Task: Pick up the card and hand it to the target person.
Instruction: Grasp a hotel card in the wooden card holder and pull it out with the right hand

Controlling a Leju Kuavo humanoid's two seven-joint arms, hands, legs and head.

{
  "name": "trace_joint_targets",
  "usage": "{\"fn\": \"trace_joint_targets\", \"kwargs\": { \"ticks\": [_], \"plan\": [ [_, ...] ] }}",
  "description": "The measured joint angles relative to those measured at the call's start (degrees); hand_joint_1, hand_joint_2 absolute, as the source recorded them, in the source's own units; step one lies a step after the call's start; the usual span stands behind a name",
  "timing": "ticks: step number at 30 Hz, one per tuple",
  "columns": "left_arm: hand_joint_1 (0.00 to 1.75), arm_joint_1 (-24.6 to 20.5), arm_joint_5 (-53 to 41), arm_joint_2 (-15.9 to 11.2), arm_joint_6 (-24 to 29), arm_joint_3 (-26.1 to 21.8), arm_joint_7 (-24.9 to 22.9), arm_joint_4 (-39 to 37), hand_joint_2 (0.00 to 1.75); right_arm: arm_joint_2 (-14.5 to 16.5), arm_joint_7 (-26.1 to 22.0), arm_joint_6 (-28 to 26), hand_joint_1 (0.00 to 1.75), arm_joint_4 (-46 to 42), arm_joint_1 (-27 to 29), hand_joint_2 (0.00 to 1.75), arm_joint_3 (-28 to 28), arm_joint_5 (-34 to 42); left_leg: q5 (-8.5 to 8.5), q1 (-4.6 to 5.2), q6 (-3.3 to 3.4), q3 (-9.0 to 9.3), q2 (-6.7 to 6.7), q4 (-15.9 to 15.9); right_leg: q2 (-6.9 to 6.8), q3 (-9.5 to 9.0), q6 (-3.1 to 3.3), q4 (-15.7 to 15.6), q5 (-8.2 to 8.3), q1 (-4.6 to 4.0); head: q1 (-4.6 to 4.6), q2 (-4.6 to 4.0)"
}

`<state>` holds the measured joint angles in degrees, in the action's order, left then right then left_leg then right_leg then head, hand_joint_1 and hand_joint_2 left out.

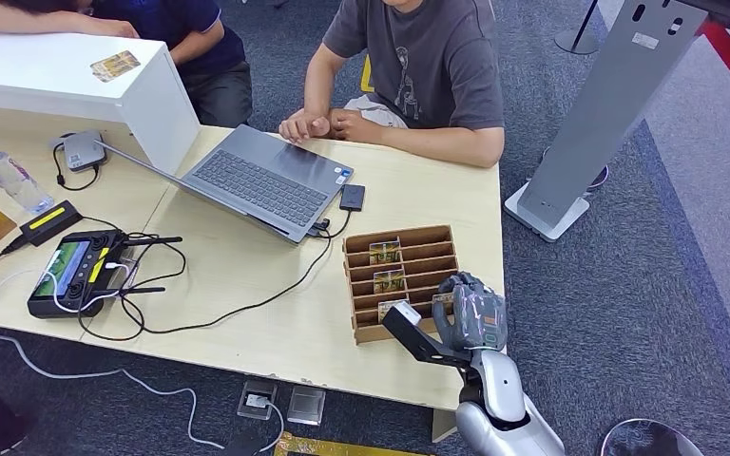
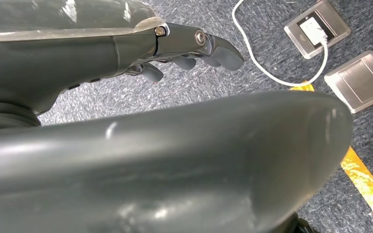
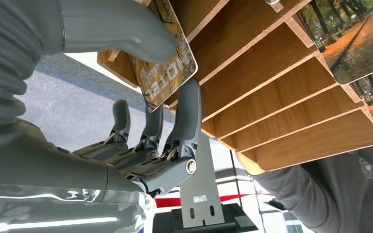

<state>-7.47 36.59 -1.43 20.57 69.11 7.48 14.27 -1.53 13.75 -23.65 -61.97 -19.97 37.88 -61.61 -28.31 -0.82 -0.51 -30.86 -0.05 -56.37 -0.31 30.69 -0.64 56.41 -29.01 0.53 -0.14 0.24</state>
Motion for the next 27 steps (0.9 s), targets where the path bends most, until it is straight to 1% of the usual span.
{"fn": "trace_joint_targets", "kwargs": {
  "ticks": [4, 14, 17, 27],
  "plan": [
    [0.00, 0.00, -0.01, -0.05, 0.02, 0.00, 0.00, 0.00, 0.00, 0.00, 0.02, -0.21, 1.11, 0.06, -0.10, 1.75, 0.03, -0.24, 0.00, 0.00, 0.00, 0.00, 0.00, 0.00, 0.00, 0.00, 0.00, 0.00, 0.00, 0.00, -0.02, 0.00],
    [0.00, 0.00, -0.01, -0.05, 0.10, 0.02, -0.02, 0.17, 0.00, 0.00, 1.13, -0.84, 1.07, 0.52, -0.19, 1.75, 0.84, -3.03, 0.00, 0.00, 0.00, -0.01, 0.00, 0.00, 0.00, 0.00, 0.00, 0.00, 0.00, 0.00, -0.02, 0.00],
    [0.00, 0.00, -0.02, -0.05, 0.16, 0.02, -0.03, 0.27, 0.00, 0.00, 1.26, -0.84, 1.10, 0.70, -0.22, 1.75, 0.96, -3.75, 0.00, 0.00, 0.00, -0.01, 0.00, 0.00, 0.00, 0.00, 0.00, 0.00, 0.00, 0.00, -0.01, 0.00],
    [0.00, 0.00, 0.00, -0.07, 0.34, 0.02, -0.24, 0.29, 0.00, 0.02, 1.25, -0.86, 1.37, 1.12, -0.20, 1.75, 1.32, -4.17, 0.00, 0.00, 0.00, 0.00, 0.00, 0.00, 0.00, 0.00, 0.00, 0.00, 0.00, 0.00, -0.01, 0.00]
  ]
}}
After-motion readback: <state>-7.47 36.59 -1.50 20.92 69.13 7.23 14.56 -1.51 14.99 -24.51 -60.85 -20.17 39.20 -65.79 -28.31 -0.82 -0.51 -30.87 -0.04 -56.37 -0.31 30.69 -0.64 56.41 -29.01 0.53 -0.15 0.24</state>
